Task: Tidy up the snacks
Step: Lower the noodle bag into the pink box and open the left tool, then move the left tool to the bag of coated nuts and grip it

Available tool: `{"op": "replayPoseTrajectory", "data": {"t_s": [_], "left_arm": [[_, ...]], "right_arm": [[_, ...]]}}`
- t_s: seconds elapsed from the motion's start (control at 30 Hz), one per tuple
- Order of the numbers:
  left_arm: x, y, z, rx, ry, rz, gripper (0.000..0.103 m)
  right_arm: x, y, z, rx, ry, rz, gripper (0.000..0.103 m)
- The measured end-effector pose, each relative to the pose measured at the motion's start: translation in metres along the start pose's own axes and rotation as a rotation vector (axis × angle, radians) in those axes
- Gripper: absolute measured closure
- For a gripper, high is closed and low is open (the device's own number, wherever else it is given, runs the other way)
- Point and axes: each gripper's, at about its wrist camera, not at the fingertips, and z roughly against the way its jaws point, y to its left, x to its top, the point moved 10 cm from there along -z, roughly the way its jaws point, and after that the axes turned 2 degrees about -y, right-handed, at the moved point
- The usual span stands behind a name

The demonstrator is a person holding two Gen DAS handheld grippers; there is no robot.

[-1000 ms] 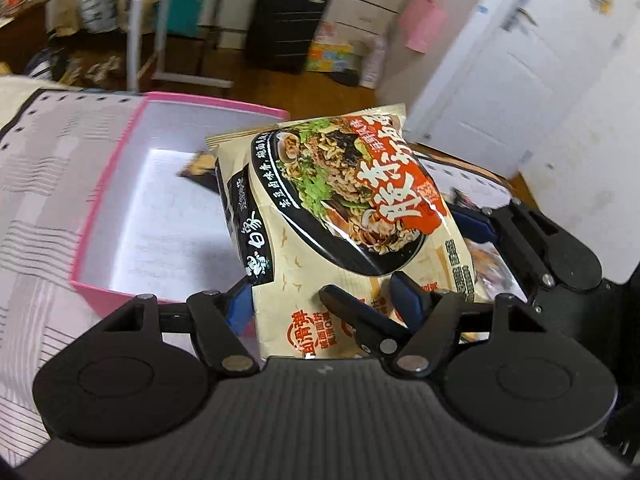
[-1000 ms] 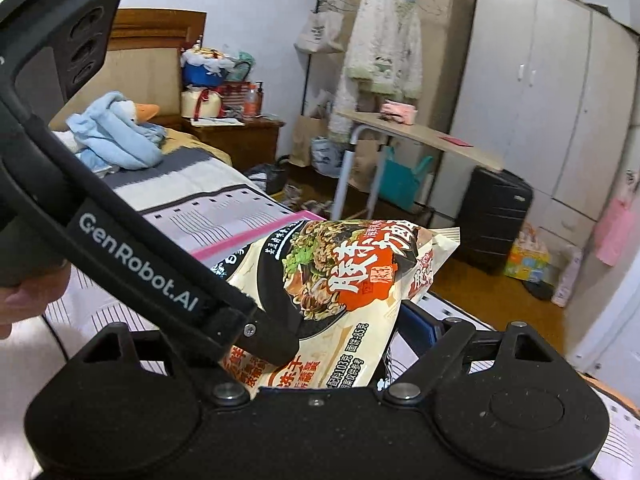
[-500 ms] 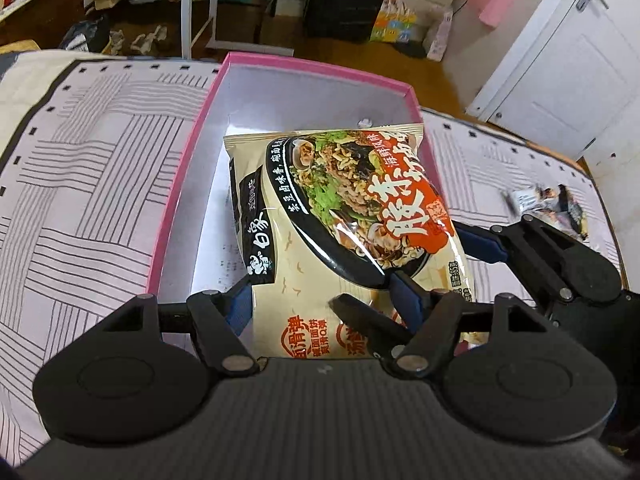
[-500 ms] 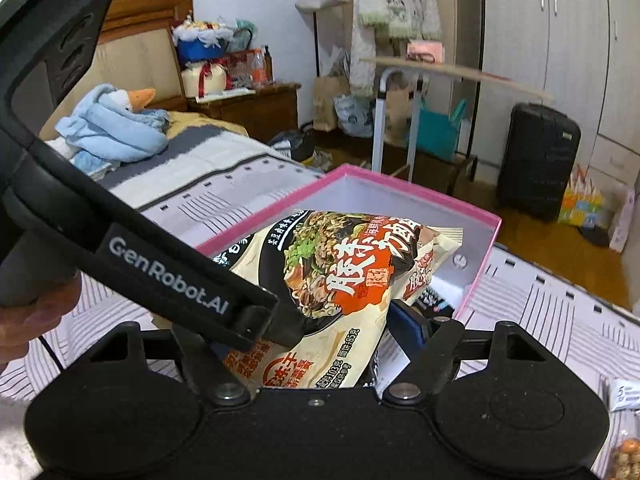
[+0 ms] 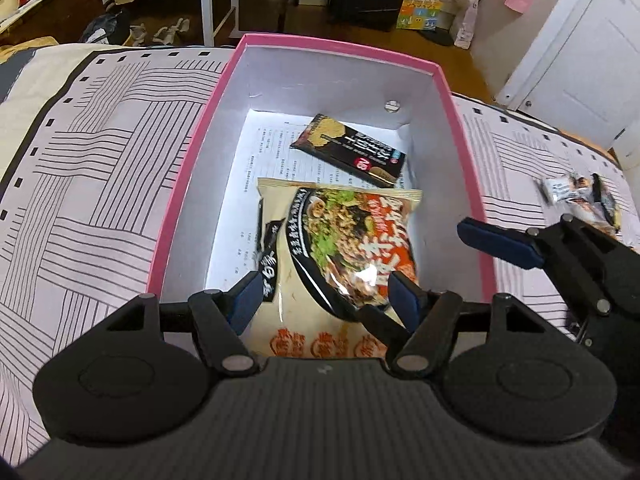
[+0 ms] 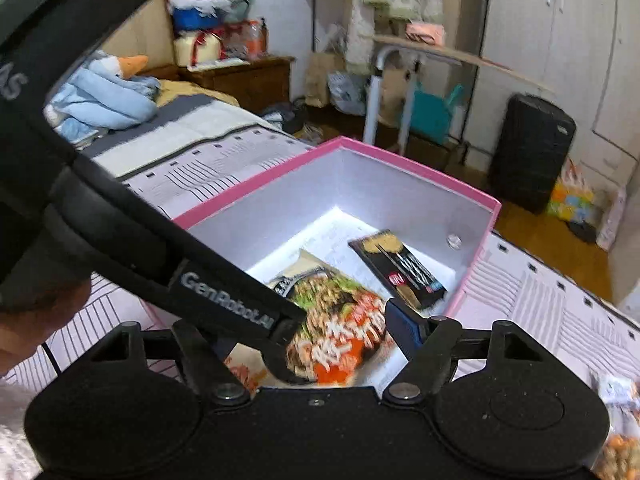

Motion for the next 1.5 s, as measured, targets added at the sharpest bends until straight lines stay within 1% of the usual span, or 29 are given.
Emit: {"op": "replayPoseTrajectory", "data": {"t_s": [0.07, 0.13, 0.23, 0.43, 0.53, 0.6, 0.7, 0.77, 0.87, 1.0, 1.1, 1.17, 1.23, 1.3, 1.37, 1.5], "left_arm": [[-0.001, -0.001, 0.010, -0.002, -0.003, 0.003, 0.035], [-0.001, -0.005, 0.023, 0.018, -0.021, -0.013, 0.036], [0.000, -0.012, 0.041, 0.037, -0.048, -0.060, 0.034], [0.002, -0.032, 0.081, 0.062, -0.093, -0.151, 0.033], [-0.001, -0.048, 0.104, 0.106, -0.143, -0.236, 0.026], [-0.004, -0.059, 0.117, 0.123, -0.160, -0.278, 0.023], [-0.008, -0.074, 0.132, 0.136, -0.167, -0.306, 0.020], [-0.010, -0.087, 0.141, 0.120, -0.172, -0.304, 0.016], [-0.012, -0.114, 0.150, 0.065, -0.184, -0.324, 0.005], [-0.016, -0.157, 0.152, -0.018, -0.172, -0.365, 0.005], [-0.022, -0.186, 0.146, -0.046, -0.155, -0.385, 0.005], [-0.023, -0.202, 0.140, -0.062, -0.157, -0.389, 0.005], [-0.024, -0.216, 0.133, -0.072, -0.156, -0.398, 0.005], [-0.024, -0.229, 0.123, -0.073, -0.150, -0.409, 0.005], [-0.022, -0.240, 0.113, -0.084, -0.136, -0.394, 0.005], [-0.022, -0.258, 0.086, -0.162, -0.076, -0.337, 0.007]], "right_arm": [[0.001, 0.001, 0.010, -0.013, 0.012, 0.012, 0.024], [0.002, 0.003, 0.020, -0.028, 0.012, 0.035, 0.024], [0.002, 0.002, 0.034, -0.057, 0.013, 0.062, 0.023], [-0.002, -0.003, 0.073, -0.079, 0.005, 0.093, 0.023], [-0.009, -0.010, 0.097, -0.076, 0.010, 0.117, 0.023], [-0.014, -0.019, 0.116, -0.079, 0.008, 0.137, 0.023], [-0.020, -0.039, 0.147, -0.100, 0.003, 0.137, 0.023], [-0.023, -0.054, 0.167, -0.125, -0.005, 0.135, 0.023], [-0.030, -0.080, 0.198, -0.154, -0.027, 0.112, 0.022], [-0.039, -0.122, 0.229, -0.203, -0.060, 0.040, 0.021], [-0.049, -0.155, 0.242, -0.240, -0.062, -0.020, 0.021], [-0.055, -0.171, 0.245, -0.239, -0.057, -0.060, 0.019], [-0.062, -0.184, 0.247, -0.219, -0.060, -0.096, 0.019], [-0.071, -0.194, 0.243, -0.206, -0.051, -0.119, 0.019], [-0.081, -0.202, 0.236, -0.189, -0.033, -0.137, 0.019], [-0.106, -0.217, 0.217, -0.154, 0.013, -0.153, 0.019]]}}
